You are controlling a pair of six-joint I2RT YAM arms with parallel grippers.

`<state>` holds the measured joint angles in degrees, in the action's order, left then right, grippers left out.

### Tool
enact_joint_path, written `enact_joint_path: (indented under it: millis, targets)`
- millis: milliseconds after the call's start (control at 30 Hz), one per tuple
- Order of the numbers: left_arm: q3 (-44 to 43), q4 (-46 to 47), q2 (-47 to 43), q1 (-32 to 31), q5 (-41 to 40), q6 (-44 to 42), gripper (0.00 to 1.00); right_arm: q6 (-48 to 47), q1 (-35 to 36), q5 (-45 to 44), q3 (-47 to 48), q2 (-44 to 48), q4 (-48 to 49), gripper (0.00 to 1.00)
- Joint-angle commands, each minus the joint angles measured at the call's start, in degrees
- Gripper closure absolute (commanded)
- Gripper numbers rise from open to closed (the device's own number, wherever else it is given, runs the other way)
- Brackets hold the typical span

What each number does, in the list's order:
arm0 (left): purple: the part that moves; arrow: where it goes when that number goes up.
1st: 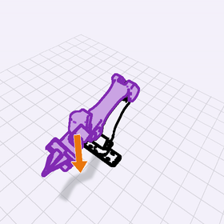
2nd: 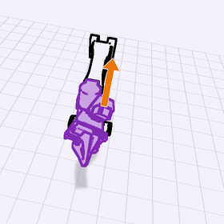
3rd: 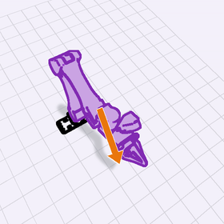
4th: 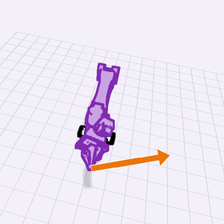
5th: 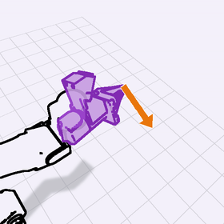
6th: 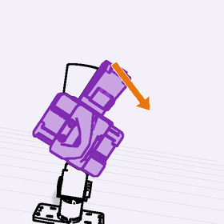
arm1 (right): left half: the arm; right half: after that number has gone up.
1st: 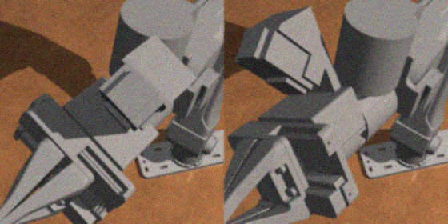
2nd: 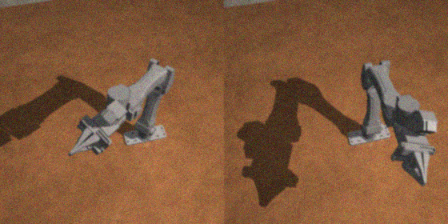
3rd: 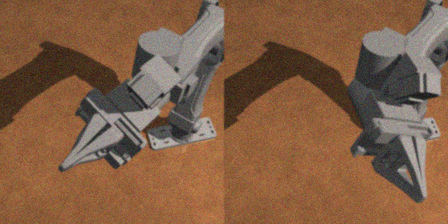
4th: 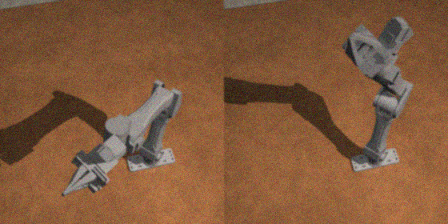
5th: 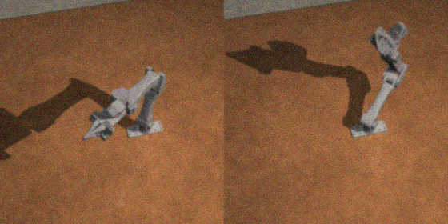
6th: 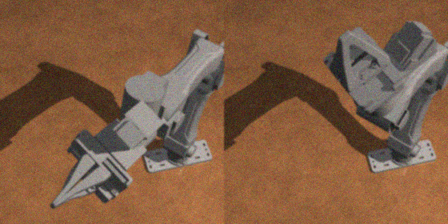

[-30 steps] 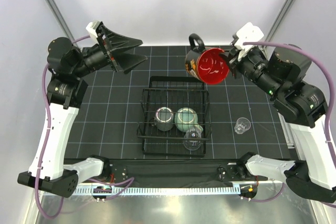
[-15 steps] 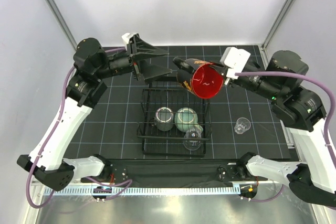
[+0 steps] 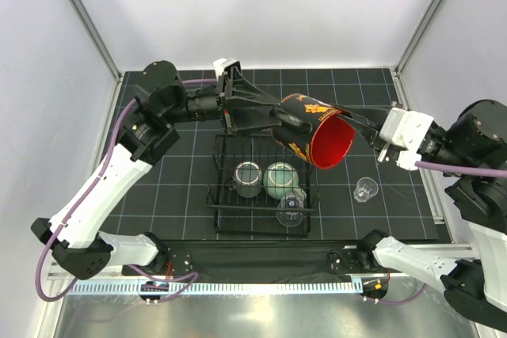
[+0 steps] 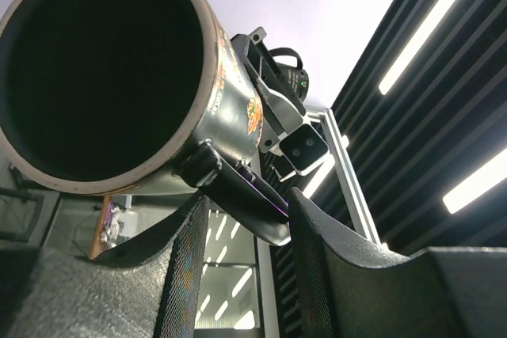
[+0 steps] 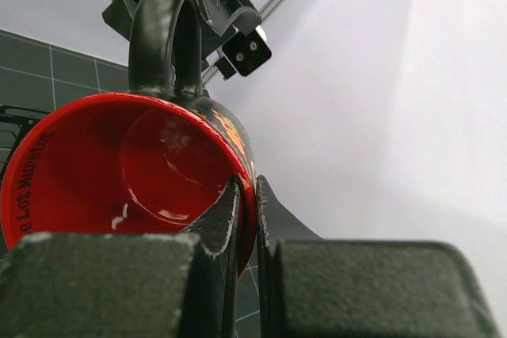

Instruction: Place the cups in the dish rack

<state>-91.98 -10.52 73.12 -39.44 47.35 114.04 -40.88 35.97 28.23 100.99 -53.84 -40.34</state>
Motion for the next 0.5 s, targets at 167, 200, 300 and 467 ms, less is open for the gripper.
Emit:
enact_joint_path:
  millis: [167, 200, 300, 467]
  targets:
    - [0.14, 0.68, -1.14, -1.87, -1.12, 12.09, 0.47, -1.22, 0.60, -1.42, -2.18, 4.44, 10.71, 0.96]
    - [0.23, 0.68, -1.14, -1.95, -1.56, 11.82, 0.46, -1.13, 0.51, -1.60, -3.24, 5.67, 11.15, 0.96]
    - [0.23, 0.77, -0.61, -3.36, -3.14, 11.73, 0.45, -1.13, 0.60, -1.69, -5.10, 6.65, 11.69, 0.96]
    - [0.31, 0.94, 0.44, -5.38, -3.93, 11.73, 0.44, -1.48, 0.51, -0.98, -2.91, 5.42, 10.45, 0.96]
